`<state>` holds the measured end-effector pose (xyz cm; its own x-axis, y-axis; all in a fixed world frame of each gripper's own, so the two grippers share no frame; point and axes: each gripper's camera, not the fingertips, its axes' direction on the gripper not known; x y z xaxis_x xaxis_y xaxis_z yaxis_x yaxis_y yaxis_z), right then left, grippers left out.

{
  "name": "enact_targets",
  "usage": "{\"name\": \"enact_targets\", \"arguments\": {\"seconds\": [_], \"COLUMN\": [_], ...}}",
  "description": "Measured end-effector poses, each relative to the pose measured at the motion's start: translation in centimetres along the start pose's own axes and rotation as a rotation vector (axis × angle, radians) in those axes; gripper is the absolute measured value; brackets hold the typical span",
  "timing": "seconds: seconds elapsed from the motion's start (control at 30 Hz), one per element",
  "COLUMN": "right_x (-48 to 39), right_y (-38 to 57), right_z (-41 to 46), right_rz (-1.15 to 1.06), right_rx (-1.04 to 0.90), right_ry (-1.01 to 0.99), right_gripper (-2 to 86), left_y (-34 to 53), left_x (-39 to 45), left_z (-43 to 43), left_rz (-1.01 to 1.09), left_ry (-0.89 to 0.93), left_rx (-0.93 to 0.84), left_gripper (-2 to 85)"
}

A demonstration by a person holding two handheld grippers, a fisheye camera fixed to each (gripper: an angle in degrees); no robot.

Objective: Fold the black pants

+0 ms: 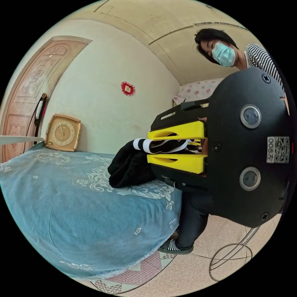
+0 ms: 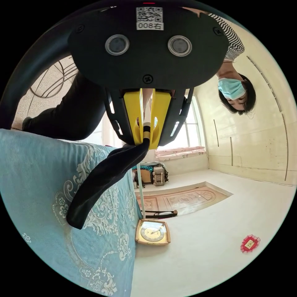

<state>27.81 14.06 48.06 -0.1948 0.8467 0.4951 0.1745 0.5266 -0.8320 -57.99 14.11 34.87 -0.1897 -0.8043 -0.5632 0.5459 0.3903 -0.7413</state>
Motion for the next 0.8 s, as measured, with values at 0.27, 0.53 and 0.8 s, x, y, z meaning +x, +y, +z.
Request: {"name": "enact_targets", "arguments": {"seconds": [0.27, 0.53, 0.8], "right_x": [-1.6, -2.5, -1.0], "right_y": [10.3, 20.1, 28.8], "right_z": [-6.5, -14.2, -22.3], "right_rz": [-0.104, -0.207, -0.246], "right_rx": [0.07, 0.18, 0.319], "right_ry": [-0.043, -0.072, -0.085], "right_gripper": [0.8, 0.7, 0.6], "left_y": [5.9, 12.5, 17.3], "left_x": [3.6, 5.4, 5.3], "left_z": [6.4, 16.8, 29.1], "left_rz": [0.087, 0.128, 0.124], "left_ry": [0.035, 0.076, 0.029], "left_rx": [-0.118, -0.267, -0.437], "left_gripper": [7.3, 7.3, 7.3]}}
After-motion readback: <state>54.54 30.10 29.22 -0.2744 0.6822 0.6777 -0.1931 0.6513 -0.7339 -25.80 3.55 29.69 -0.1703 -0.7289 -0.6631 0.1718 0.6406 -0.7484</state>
